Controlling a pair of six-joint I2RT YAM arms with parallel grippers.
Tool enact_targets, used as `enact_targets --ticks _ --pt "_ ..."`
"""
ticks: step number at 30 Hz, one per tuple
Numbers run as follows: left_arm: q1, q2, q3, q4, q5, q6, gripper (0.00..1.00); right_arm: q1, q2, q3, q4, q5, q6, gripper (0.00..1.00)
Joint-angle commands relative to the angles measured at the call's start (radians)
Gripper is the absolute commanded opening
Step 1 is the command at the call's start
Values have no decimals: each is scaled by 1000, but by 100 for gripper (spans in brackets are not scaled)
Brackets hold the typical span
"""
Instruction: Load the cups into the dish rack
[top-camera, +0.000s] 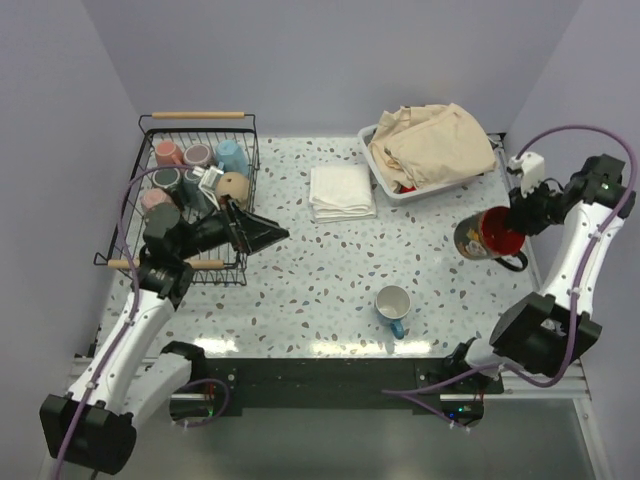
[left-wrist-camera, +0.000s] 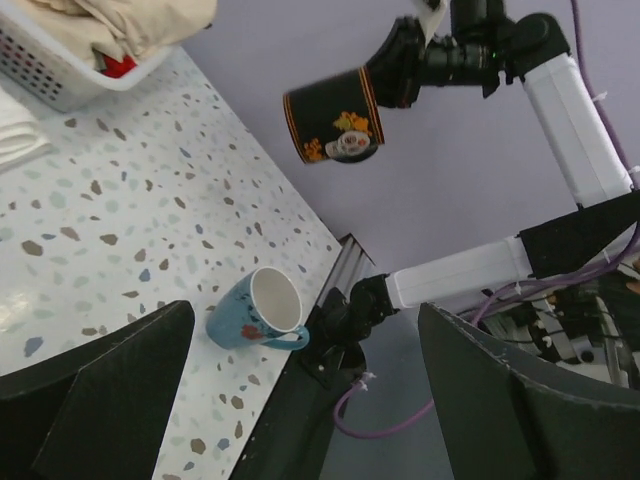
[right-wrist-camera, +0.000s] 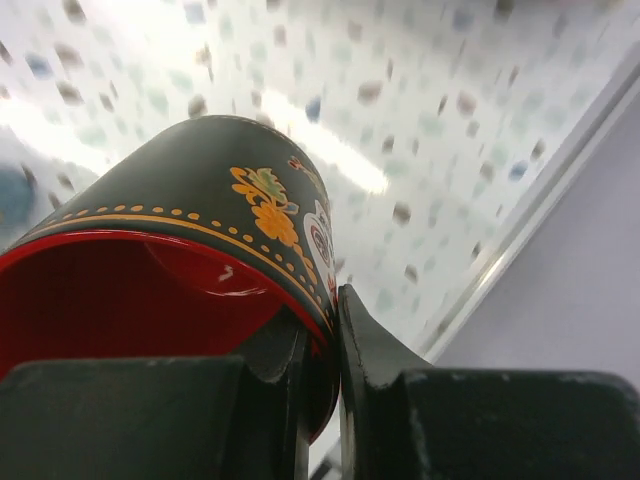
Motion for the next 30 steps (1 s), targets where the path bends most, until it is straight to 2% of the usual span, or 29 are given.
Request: enact_targets --ticks 1,2,3,4,5,6,7,8,9,10,13,15,18,21,28,30 --pt "-157 64 85 163 -102 -55 100 170 -137 137 66 -293 518 0" --pt "-185 96 96 175 -119 -55 100 207 -159 134 148 -301 621 0" --pt "-213 111 107 201 -137 -57 100 274 -194 115 237 -302 830 0" --pt "-265 127 127 220 -154 -57 100 304 -213 105 415 -302 934 0" --pt "-292 157 136 238 -189 -57 100 333 -226 92 505 -298 1037 0" --pt "-316 174 148 267 -209 -58 100 377 -233 74 588 -296 1238 0" --pt "-361 205 169 282 -247 -55 100 396 -239 66 744 -301 1328 0" --pt "-385 220 180 298 -271 -58 100 411 -237 62 814 -302 1416 0" --pt "-405 234 188 337 -292 -61 100 440 -230 58 878 -301 1578 0" --pt "-443 263 200 362 -335 -66 100 453 -219 58 985 -298 1651 0" --pt "-507 318 223 474 -421 -95 100 486 -207 34 1168 -273 1908 0" --pt "-549 349 242 535 -464 -103 100 505 -208 3 1238 -259 2066 0" --pt "-592 403 309 579 -536 -84 100 526 -216 -41 1344 -246 2210 0" --pt "-621 458 372 631 -564 -89 100 552 -236 -96 1426 -229 2286 0" --pt "-667 559 490 628 -666 -124 100 624 -266 -193 1563 -215 2351 0" --pt "-670 576 509 651 -670 -158 94 652 -270 -218 1565 -206 2323 0"
